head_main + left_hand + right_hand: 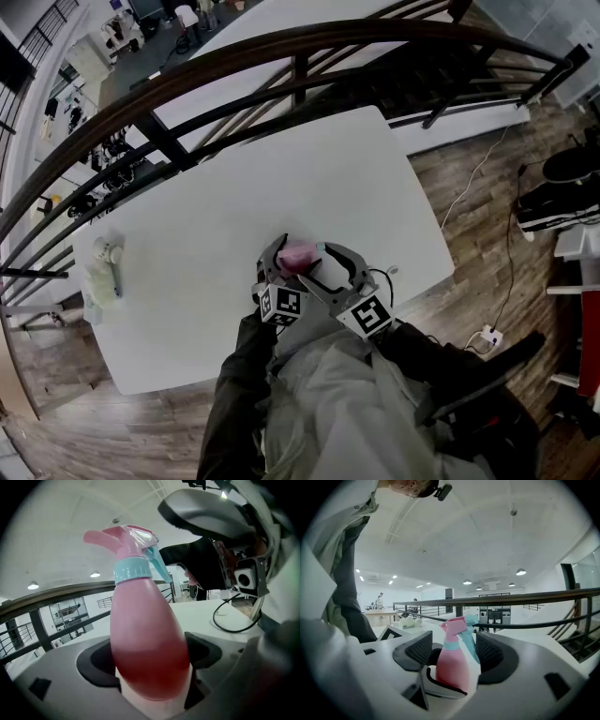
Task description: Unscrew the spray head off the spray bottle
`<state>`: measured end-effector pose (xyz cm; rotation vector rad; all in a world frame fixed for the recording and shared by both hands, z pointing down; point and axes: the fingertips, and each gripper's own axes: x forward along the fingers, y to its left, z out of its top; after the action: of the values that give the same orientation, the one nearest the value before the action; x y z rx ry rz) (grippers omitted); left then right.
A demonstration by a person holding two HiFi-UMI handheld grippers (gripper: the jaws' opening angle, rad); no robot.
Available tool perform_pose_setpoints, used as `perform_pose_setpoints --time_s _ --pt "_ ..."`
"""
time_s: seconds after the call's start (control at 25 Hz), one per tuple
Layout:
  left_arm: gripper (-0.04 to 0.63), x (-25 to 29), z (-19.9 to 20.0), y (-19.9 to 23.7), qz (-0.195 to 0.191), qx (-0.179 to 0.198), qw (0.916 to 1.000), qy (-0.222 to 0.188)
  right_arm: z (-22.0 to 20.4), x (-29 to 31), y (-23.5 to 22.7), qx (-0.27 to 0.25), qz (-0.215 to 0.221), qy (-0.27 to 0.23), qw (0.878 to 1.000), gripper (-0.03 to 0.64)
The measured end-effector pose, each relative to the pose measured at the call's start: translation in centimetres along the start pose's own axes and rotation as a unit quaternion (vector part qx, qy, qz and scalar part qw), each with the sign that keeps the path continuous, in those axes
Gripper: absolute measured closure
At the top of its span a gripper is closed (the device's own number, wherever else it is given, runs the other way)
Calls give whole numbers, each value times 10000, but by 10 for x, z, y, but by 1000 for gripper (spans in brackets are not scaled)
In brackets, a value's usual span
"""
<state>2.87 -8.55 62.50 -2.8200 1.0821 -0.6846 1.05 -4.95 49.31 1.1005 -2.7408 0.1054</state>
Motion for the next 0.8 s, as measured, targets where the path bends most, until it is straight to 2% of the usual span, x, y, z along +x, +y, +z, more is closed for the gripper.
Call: perform_pose_setpoints --time_s 0.16,0.32,0.44,0.52,0.6,0.68,0.8 --pt "154 -2 3 3 409 -38 9991 119 3 -3 -12 15 -341 -83 9994 353" --pt "160 -9 0 5 1111 -69 9919 611 12 -8 -21 332 -818 -76 9961 333" --pt "160 -16 -6 4 1455 -242 9850 901 19 6 -10 449 -738 22 9963 262" --pt "161 -25 -6 10 1705 -332 9798 992 20 17 -3 237 -657 112 9975 237" --pt "161 -32 -8 14 1809 -325 9772 1065 18 24 0 58 -593 228 9980 221" --pt "161 -34 -7 13 1751 -379 9781 1061 21 27 0 16 -516 231 9984 219" --pt "161 -35 2 10 1575 -485 9823 894 30 26 -1 -120 -364 -93 9992 219"
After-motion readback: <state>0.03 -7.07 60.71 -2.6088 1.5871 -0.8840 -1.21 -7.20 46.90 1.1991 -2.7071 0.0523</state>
